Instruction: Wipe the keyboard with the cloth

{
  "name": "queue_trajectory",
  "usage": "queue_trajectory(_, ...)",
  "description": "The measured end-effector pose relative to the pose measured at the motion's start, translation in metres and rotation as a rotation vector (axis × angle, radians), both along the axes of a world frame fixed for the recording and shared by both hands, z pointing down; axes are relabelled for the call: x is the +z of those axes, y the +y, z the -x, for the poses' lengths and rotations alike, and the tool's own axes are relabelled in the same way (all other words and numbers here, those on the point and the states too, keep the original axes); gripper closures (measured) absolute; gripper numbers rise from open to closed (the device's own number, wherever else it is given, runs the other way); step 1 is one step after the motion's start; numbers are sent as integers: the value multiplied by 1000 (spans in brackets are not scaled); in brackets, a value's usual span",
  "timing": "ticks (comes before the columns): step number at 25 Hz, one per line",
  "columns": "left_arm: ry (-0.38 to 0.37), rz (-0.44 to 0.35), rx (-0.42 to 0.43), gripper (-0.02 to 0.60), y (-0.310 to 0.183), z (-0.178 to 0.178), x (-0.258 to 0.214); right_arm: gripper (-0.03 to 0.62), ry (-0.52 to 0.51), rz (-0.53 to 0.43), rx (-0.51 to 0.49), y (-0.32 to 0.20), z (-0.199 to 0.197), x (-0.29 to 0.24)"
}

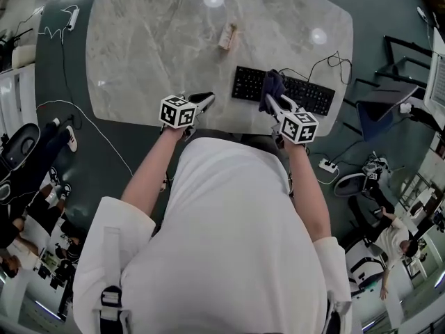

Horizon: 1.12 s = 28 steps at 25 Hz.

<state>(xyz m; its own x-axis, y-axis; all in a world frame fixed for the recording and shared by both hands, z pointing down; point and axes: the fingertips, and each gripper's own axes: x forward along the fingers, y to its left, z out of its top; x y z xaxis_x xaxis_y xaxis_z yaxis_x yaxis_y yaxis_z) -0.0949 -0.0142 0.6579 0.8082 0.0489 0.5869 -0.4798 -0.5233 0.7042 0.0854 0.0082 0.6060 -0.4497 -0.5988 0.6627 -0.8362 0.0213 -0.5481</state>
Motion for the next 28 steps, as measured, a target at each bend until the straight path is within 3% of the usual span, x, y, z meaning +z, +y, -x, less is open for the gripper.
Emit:
queue_trajectory(5,10,-4,32,563,6,-4,-2,531,9,-20,58,17,-17,-10)
queue_trajectory(12,17,-44,-13,574,11,-14,-17,531,42,-68,130,47,-51,-22)
queue_trajectory(28,24,-159,-139,575,75,-43,-59,531,45,-169,137,128,-92,-47)
